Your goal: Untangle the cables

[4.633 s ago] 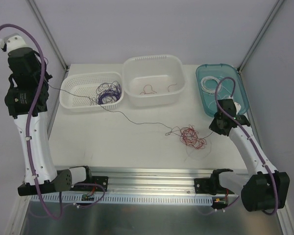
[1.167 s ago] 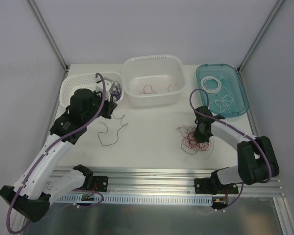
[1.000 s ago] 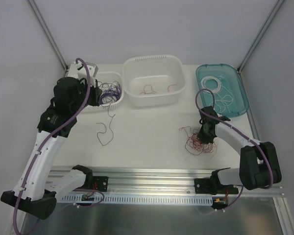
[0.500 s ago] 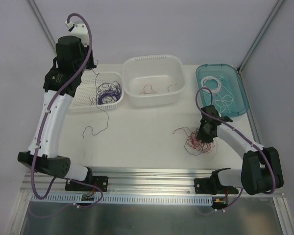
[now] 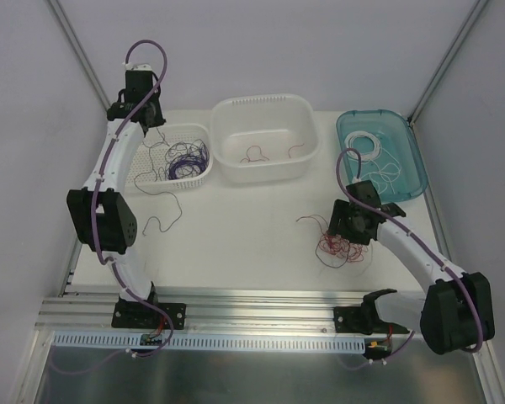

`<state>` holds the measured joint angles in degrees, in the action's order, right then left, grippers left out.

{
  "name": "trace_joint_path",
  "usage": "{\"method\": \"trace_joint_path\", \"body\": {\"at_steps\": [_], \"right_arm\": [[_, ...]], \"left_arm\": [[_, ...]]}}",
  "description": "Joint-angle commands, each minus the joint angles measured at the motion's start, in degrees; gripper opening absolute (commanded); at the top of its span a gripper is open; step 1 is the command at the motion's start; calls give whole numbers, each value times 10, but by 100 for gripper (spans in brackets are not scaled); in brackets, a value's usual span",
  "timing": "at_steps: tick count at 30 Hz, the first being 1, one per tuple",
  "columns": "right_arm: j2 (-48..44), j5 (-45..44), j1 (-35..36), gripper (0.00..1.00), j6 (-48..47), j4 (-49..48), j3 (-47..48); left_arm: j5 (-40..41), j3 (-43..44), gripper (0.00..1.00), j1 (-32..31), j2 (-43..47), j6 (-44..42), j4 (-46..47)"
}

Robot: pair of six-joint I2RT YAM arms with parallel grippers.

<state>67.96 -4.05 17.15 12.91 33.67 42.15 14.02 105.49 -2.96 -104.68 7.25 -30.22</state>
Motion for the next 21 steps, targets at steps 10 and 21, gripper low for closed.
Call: {"method": "trace_joint_path", "body": {"at_steps": [10,21], "right_arm": [[-63,-20,5,79,-34,-18,11],[-72,12,4,93,-52,-55,-11]], "left_arm": [[25,-217,95,-3,192,150,26],[8,-602,82,-13,370,302,207]]}}
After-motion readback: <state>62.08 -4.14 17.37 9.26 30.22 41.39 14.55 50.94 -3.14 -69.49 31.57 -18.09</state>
